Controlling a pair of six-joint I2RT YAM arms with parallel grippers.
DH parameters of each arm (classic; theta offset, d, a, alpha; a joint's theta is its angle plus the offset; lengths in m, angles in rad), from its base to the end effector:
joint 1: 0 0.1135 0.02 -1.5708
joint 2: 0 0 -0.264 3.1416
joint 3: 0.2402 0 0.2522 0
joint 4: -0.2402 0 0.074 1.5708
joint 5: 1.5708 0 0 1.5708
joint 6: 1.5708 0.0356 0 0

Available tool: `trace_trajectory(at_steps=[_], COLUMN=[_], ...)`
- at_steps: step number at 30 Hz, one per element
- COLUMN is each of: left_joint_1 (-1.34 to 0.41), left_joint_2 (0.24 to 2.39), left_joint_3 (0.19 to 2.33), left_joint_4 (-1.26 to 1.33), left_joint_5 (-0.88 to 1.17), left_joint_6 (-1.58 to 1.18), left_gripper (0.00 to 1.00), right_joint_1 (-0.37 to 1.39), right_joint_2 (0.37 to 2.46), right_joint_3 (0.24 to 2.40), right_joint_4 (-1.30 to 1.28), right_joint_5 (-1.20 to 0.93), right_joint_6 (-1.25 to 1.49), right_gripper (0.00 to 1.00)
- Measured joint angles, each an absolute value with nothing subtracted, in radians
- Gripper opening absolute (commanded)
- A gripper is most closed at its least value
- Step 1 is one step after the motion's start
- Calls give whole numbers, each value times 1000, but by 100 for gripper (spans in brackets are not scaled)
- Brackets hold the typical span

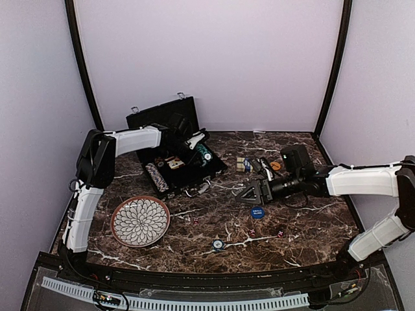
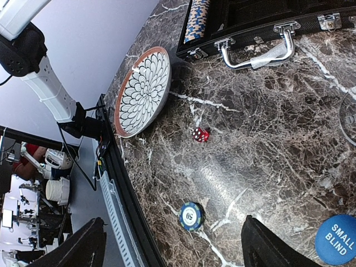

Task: Pack up texas hold em set
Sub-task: Place the pile of poker chips in the slot.

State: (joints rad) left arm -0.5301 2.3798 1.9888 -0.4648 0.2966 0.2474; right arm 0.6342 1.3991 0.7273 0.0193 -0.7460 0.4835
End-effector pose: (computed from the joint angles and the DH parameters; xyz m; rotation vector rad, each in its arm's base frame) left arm 0.4530 -0.2776 0.1762 1.0471 2.1985 -0.4876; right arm 0.2141 0.1875 0.2073 -0.6338 2.3220 1.4035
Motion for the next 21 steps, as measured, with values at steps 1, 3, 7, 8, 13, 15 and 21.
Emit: trace_trajectory(at_steps=[1,3,7,8,13,15,21], left_joint_1=[-530,-530,-527,-526,-525,-525,-525], left_joint_2=[2380,2380,2380,2380,2380,2380,2380], left_joint_3=[1989,1989,1989,1989,1989,1989,1989], left_joint_4=[-465,-465,-467,-468,-468,-468,-468], left_joint_5=[298,299,310,313,317,316,316], left_joint_6=[248,248,247,247,248,247,244], left_gripper=[33,34,36,36,35,35,35], right_joint_1=[634,634,634,634,634,634,634], right_joint_2=[1399,1399,1399,1399,1399,1400,1406], right_joint_3=[727,725,721,720,720,720,720], right_joint_4=[21,22,22,22,22,23,23], right_joint_5=[-747,-748,-748,-748,-748,-749,-753], right_joint_6=[484,484,484,484,484,484,484], right_gripper=[85,85,86,86,86,86,86])
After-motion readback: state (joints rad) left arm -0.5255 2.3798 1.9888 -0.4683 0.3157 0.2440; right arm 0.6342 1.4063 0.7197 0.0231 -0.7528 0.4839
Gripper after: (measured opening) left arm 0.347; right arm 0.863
